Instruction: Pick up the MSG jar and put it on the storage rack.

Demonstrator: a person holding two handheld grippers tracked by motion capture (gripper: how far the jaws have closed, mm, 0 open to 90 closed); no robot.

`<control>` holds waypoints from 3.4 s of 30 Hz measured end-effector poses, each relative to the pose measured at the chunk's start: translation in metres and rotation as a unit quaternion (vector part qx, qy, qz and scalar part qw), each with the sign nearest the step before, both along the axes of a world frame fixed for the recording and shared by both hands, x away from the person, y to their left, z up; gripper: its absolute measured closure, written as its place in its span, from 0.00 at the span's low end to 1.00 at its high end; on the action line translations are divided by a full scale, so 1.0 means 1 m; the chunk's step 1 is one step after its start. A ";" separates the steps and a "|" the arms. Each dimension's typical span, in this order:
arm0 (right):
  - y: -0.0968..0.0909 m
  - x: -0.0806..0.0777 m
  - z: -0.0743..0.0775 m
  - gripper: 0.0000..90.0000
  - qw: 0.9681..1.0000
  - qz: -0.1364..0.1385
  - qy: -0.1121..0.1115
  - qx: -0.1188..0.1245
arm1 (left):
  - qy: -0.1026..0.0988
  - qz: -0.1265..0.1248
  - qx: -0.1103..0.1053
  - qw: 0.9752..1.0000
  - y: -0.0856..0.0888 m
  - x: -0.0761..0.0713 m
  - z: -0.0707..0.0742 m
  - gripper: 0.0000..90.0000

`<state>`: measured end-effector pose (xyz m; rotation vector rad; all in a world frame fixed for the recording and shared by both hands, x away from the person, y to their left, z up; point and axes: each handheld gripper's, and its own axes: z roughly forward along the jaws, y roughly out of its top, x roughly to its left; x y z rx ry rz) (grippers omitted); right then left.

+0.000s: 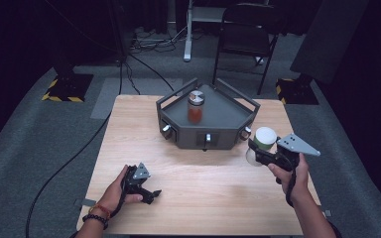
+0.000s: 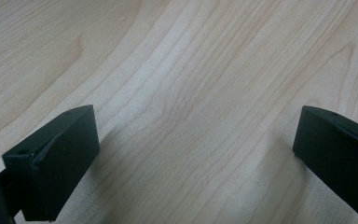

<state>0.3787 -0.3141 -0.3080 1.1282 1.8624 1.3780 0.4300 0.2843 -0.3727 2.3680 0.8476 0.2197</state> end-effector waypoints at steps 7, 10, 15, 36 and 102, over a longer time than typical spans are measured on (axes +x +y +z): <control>0.003 0.014 0.015 0.37 1.000 -0.012 -0.008 -0.003 | 0.000 0.000 0.000 1.000 0.000 0.000 0.000 0.00; 0.007 0.019 0.019 0.37 1.000 -0.015 -0.011 -0.008 | 0.000 0.000 0.000 1.000 0.000 0.000 0.000 0.00; 0.011 0.027 0.024 0.37 1.000 -0.017 -0.013 -0.007 | 0.000 0.000 0.000 1.000 0.000 0.000 0.000 0.00; 0.038 0.063 0.040 0.37 1.000 -0.010 -0.019 -0.003 | 0.000 0.000 0.000 1.000 0.000 0.000 0.000 0.00; 0.089 0.145 -0.001 0.37 0.999 -0.021 0.025 0.006 | -0.001 0.001 0.001 1.000 0.000 -0.001 0.000 0.00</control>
